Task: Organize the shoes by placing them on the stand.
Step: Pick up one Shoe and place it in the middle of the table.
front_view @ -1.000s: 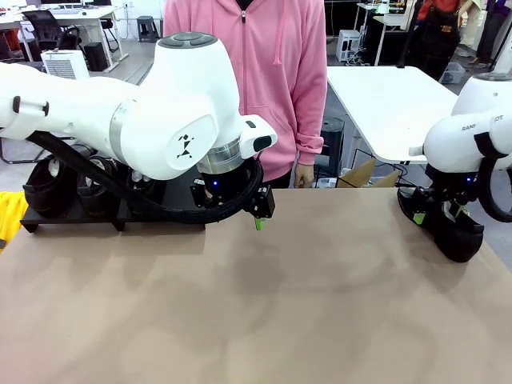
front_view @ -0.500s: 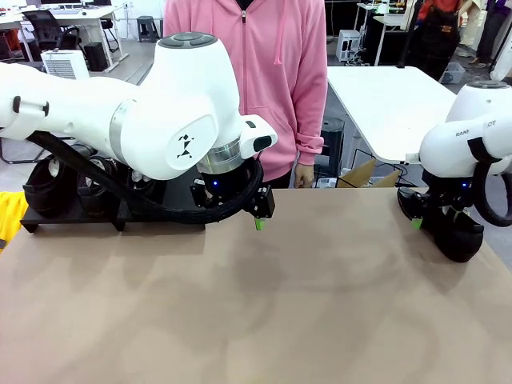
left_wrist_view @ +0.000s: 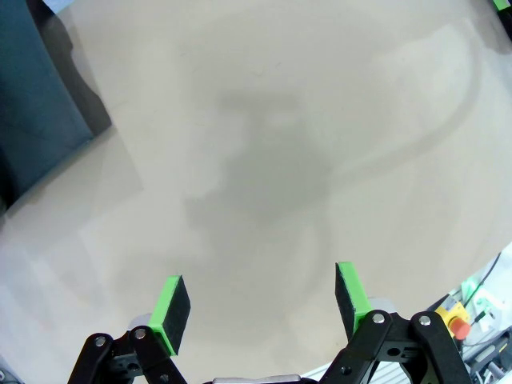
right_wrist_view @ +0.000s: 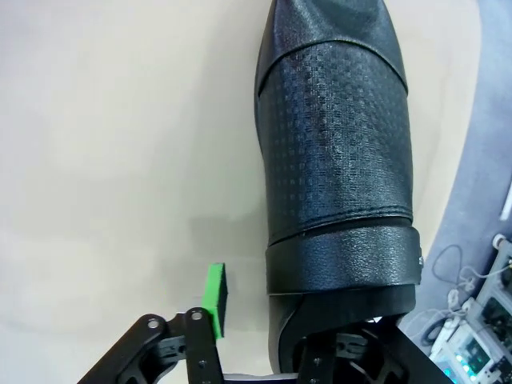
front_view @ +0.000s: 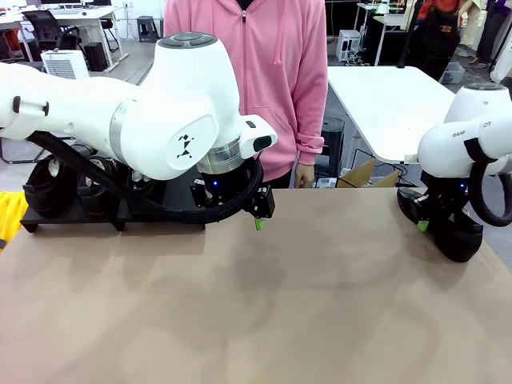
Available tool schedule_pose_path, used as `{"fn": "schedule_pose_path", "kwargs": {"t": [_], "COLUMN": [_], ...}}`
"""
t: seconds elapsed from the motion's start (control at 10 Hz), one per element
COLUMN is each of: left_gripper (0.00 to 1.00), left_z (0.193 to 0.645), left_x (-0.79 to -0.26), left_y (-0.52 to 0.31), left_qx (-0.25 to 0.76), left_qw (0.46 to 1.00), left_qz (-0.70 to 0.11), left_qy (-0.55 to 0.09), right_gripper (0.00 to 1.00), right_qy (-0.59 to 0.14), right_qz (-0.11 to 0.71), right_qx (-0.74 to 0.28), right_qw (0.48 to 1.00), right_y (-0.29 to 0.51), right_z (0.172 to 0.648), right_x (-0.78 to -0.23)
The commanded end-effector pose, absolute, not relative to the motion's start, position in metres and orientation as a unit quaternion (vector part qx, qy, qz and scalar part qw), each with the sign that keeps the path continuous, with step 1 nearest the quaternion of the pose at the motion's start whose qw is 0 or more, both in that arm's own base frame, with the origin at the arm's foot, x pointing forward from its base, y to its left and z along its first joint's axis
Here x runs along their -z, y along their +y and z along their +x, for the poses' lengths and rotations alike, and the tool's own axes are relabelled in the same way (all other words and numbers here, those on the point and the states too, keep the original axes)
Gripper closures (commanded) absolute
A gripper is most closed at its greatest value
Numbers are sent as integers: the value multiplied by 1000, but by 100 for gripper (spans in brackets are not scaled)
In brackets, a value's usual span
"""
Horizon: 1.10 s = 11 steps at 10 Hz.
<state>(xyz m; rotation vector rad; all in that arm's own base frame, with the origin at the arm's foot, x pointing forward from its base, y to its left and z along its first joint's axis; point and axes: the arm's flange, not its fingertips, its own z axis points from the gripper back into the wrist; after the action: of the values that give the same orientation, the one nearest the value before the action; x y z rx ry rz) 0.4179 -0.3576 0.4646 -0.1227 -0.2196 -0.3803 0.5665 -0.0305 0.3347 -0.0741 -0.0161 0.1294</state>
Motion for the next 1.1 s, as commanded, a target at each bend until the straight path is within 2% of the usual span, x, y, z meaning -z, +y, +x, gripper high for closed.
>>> {"fn": "schedule_pose_path", "kwargs": {"t": [0.0,0.5,0.7,0.9,1.0], "left_gripper": [7,7,7,7,7], "left_z": [417,417,417,417,417], "left_x": [-466,-466,-466,-466,-466], "left_y": [-355,-355,-355,-355,-355], "left_qx": [185,185,185,185,185], "left_qw": [975,975,975,975,975], "left_qz": [-52,-52,-52,-52,-52], "left_qy": [-114,-114,-114,-114,-114], "right_gripper": [100,100,100,100,100], "right_qy": [-11,-26,-49,-75,-66], "right_qz": [-46,-50,-48,-28,6], "right_qx": [-63,-49,70,130,142], "right_qw": [997,997,995,988,988], "right_y": [-35,-39,-33,-4,20], "right_z": [572,569,558,529,507], "right_x": [-337,-346,-375,-416,-434]}}
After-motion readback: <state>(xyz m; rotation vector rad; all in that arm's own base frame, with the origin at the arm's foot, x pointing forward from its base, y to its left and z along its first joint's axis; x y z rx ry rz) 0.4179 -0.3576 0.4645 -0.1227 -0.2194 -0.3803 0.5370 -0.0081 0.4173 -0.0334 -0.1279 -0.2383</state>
